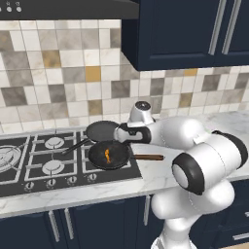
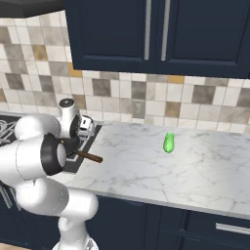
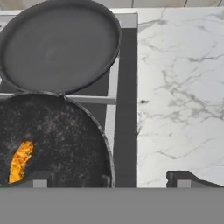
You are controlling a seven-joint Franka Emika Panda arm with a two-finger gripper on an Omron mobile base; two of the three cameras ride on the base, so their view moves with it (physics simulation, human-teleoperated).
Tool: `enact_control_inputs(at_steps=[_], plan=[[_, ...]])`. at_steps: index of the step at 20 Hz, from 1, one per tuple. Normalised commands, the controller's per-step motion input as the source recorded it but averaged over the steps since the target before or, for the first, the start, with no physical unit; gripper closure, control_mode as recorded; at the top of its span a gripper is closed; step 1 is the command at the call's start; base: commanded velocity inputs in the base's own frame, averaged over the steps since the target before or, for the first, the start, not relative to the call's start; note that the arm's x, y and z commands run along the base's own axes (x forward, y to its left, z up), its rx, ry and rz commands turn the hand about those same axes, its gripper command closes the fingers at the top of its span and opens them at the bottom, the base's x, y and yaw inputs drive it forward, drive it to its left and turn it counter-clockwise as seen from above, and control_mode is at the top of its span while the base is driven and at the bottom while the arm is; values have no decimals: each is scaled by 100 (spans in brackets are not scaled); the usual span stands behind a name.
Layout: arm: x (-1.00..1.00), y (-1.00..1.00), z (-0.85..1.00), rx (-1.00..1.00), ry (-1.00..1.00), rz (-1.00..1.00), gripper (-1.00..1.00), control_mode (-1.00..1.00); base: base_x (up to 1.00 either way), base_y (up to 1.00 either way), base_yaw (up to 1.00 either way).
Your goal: Place both pans onto different burners. Then place the corn and the shrimp on different pans.
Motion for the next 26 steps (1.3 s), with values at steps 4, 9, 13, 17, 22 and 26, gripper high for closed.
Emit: enact_control_inputs(at_steps=[4, 9, 13, 17, 22, 26], plan=[[0, -65, 13, -4, 0, -2, -100, -100, 0, 0, 0], [0, -66, 13, -4, 0, -3, -100, -100, 0, 0, 0], [0, -69, 14, -3, 0, -4, -100, -100, 0, 0, 0], [0, -67, 7, -2, 0, -4, -100, -100, 0, 0, 0], [0, -68, 1, -5, 0, -4, -100, -100, 0, 0, 0], [0, -67, 0, -6, 0, -3, -100, -100, 0, 0, 0]])
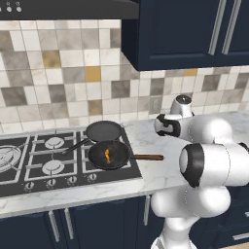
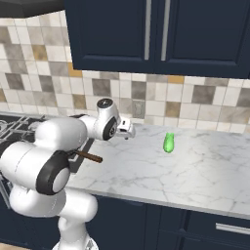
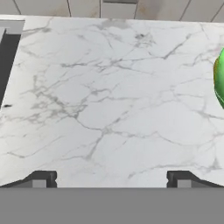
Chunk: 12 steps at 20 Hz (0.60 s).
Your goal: Place both pans onto different burners. Then place the corn and the shrimp on different pans.
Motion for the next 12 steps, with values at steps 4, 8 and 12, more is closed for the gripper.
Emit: enact_control_inputs(at_steps=[4, 8, 12], plan=[[4, -68, 0, -5, 0, -3, -100, -100, 0, 0, 0], [5, -66, 0, -1, 0, -1, -100, -100, 0, 0, 0], [11, -71, 0, 0, 0, -2, -100, -100, 0, 0, 0]])
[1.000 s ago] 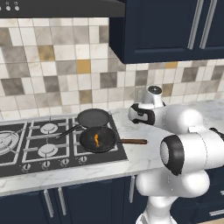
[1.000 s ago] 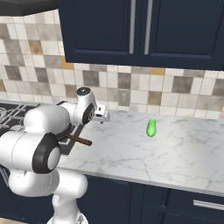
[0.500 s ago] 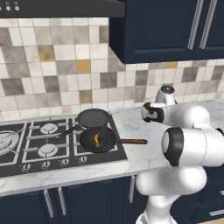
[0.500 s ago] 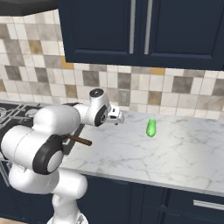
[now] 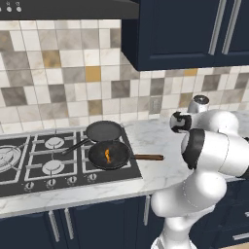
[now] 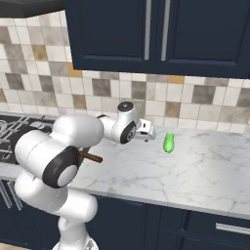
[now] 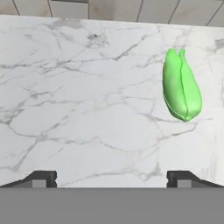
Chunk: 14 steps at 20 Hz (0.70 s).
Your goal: Place both pans onto different burners. Then place the corn and the shrimp on different pans.
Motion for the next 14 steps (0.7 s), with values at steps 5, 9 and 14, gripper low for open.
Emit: enact_control_inputs(at_steps=[5, 9, 14], plan=[[16, -61, 0, 0, 0, 0, -100, -100, 0, 0, 0], [5, -58, 0, 0, 0, 0, -100, -100, 0, 0, 0], [7, -58, 0, 0, 0, 0, -100, -100, 0, 0, 0]])
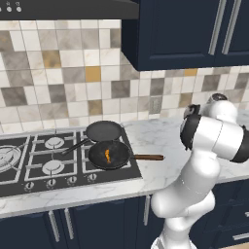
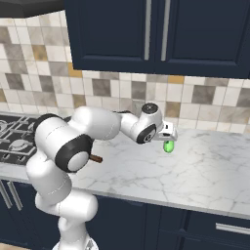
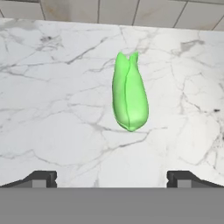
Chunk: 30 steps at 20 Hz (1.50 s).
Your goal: Place both pans onto different burners. Then place the corn and the shrimp on different pans.
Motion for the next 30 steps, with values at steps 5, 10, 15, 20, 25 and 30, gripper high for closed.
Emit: enact_control_inputs(at_steps=[5, 10, 15, 20, 25, 30], plan=[[29, -45, -16, 0, 0, 0, -100, -100, 0, 0, 0], [39, -26, -32, 1, 0, 0, -100, -100, 0, 0, 0], [39, -3, -23, 3, 0, 0, -100, -100, 0, 0, 0], [33, 0, -14, 0, 0, 0, -100, -100, 0, 0, 0], [37, 0, -32, 0, 0, 0, -100, -100, 0, 0, 0], [36, -4, -30, 0, 0, 0, -100, -100, 0, 0, 0]])
